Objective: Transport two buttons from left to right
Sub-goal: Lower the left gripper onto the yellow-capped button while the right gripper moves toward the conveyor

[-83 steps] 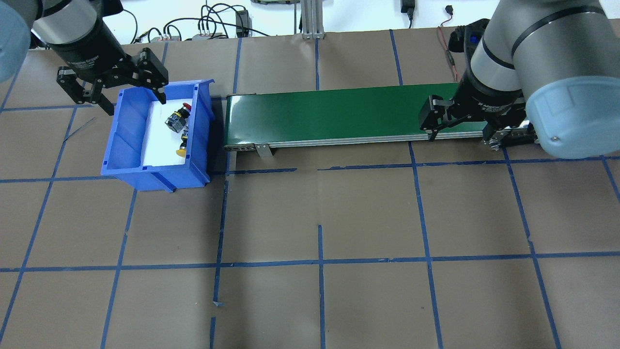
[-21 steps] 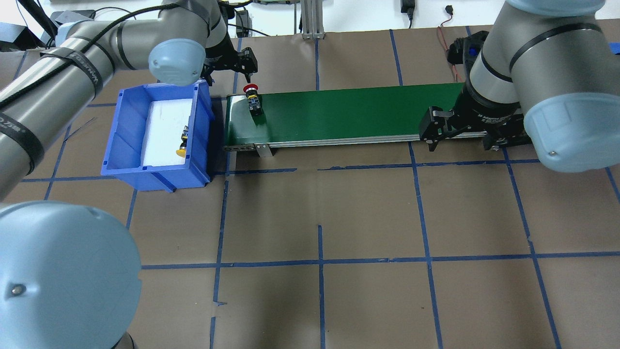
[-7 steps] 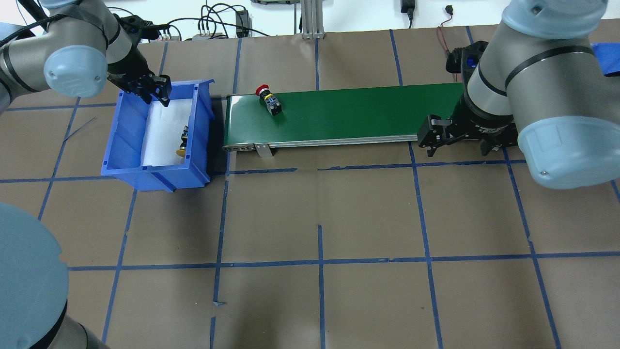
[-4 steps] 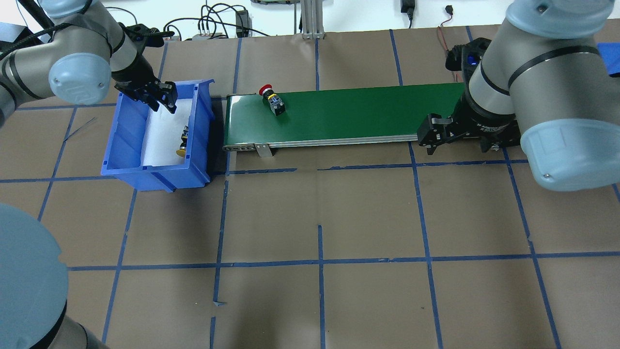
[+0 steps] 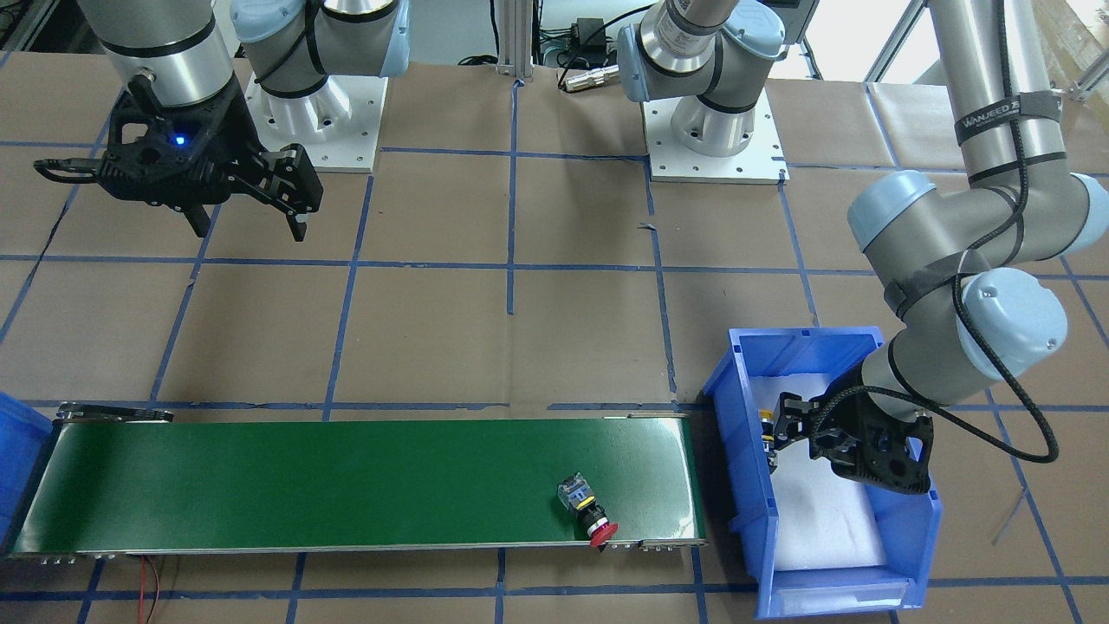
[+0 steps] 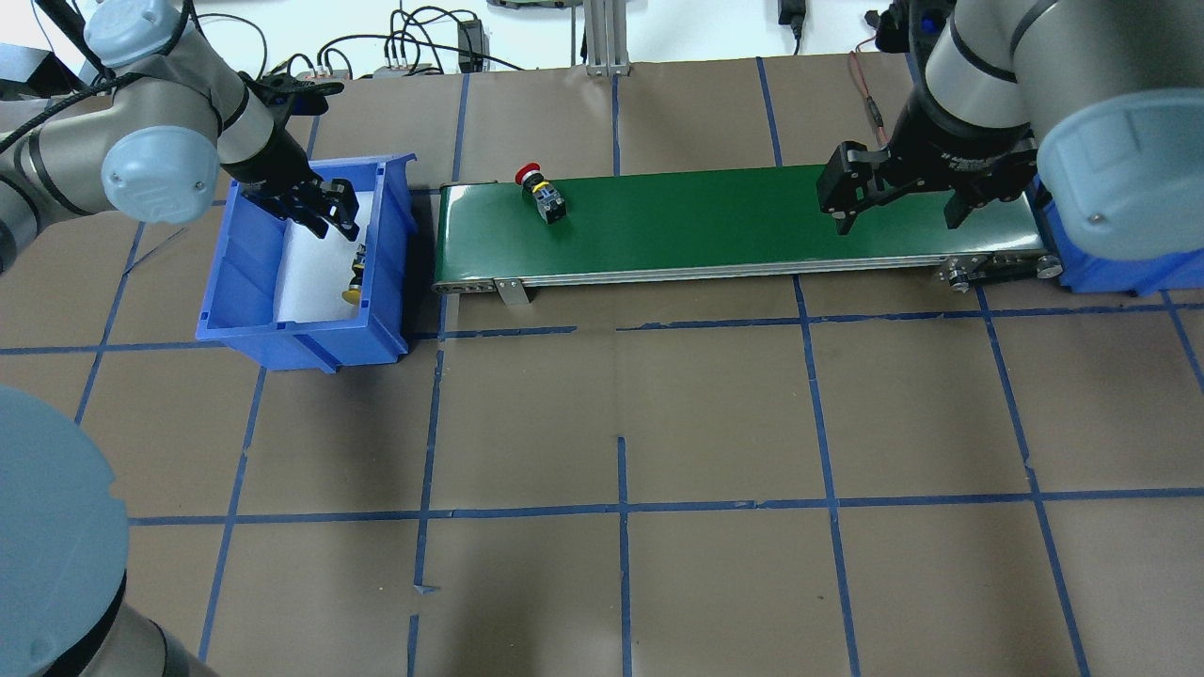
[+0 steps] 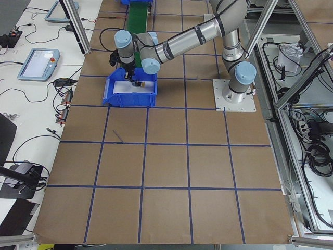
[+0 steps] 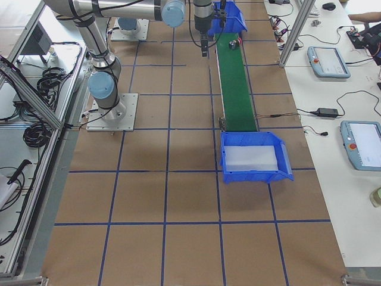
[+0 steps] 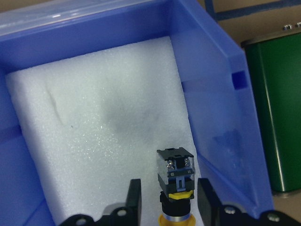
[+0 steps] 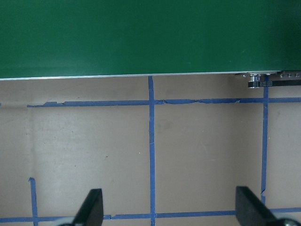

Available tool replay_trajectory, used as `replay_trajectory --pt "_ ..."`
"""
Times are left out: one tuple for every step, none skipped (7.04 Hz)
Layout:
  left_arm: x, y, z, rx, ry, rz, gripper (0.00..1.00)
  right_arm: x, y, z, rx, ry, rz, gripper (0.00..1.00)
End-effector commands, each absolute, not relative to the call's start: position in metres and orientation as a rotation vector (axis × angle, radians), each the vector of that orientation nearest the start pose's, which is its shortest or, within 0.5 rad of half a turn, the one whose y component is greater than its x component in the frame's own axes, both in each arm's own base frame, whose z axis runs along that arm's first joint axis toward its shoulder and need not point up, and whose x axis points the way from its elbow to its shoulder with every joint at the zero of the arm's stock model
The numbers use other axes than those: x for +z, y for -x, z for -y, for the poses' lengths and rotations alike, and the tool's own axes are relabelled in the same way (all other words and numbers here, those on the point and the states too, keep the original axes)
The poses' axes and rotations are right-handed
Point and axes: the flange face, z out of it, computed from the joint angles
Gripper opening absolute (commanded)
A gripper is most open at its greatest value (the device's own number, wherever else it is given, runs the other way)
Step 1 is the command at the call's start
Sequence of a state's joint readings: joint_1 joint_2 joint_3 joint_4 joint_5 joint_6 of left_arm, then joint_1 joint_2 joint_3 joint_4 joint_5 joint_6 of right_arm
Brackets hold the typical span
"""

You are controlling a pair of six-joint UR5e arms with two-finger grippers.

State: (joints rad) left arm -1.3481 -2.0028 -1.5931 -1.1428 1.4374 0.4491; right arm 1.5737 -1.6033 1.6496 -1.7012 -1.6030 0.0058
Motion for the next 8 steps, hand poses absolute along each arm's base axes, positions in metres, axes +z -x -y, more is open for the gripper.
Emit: replay_trajectory --pt "0.27 0.004 0.641 -0.02 -0.385 -3.261 0.51 0.485 -0.133 0.5 -0.115 -0.004 -3.17 1.0" --pt "0.267 0.005 0.642 -0.023 -0.386 -3.28 0.51 0.484 -0.133 0.505 -0.11 -0.002 -3.168 1.0" --pt "0.262 0.005 0.643 -0.008 -0.391 -3.285 0.5 0.485 -0.142 0.509 -0.115 0.025 -3.167 1.0" --pt "0.261 0.005 0.642 -0.01 -0.411 -3.287 0.5 0.481 -0.154 0.51 -0.106 0.049 -3.167 1.0" --pt "0.257 0.003 0.641 -0.004 -0.416 -3.296 0.5 0.473 -0.165 0.514 -0.101 0.078 -3.164 1.0" --pt "0.255 -0.006 0.639 0.0 -0.413 -3.3 0.5 0.467 -0.173 0.525 -0.1 0.103 -3.149 1.0" --pt "0.255 -0.008 0.639 -0.002 -0.41 -3.302 0.5 0.46 -0.175 0.544 -0.088 0.108 -3.148 1.0" --pt "0.253 -0.005 0.64 -0.008 -0.416 -3.32 0.49 0.444 -0.183 0.566 -0.053 0.108 -3.103 1.0"
